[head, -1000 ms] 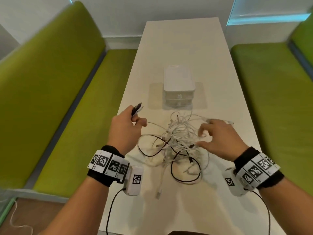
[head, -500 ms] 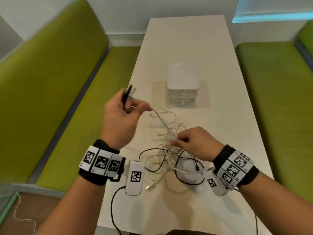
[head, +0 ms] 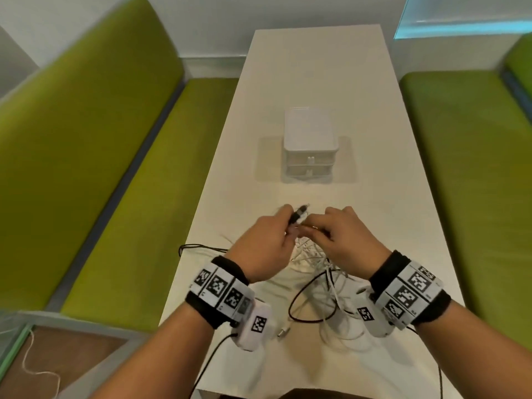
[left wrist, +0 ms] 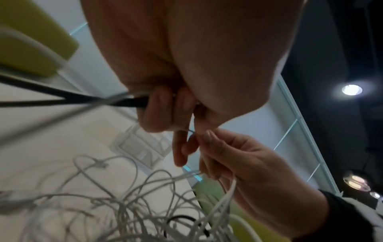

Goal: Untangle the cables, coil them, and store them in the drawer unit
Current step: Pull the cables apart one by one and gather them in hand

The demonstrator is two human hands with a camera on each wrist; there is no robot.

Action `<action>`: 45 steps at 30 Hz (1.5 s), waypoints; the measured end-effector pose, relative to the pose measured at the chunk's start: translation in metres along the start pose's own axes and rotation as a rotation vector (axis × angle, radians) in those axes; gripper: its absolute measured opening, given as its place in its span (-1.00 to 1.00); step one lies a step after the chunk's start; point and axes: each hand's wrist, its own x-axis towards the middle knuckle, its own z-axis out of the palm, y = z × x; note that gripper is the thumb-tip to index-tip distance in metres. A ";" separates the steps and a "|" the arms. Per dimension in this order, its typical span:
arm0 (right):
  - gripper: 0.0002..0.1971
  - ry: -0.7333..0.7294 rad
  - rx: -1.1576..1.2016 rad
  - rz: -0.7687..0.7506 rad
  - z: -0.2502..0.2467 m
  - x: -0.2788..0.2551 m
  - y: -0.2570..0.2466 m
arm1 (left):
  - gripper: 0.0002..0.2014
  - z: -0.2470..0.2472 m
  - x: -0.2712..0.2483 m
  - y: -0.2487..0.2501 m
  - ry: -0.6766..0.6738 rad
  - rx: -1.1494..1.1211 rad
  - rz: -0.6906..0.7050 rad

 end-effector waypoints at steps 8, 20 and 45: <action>-0.75 -0.007 -0.084 0.067 -0.005 -0.012 0.020 | -0.61 -0.027 0.006 -0.004 0.062 0.006 -0.002; -0.52 0.450 0.011 -0.221 -0.010 -0.010 0.016 | -0.70 -0.031 -0.003 -0.044 0.136 0.227 -0.251; -0.33 0.012 -0.222 0.230 -0.004 -0.006 0.004 | -0.60 -0.025 -0.002 -0.002 0.037 -0.009 0.063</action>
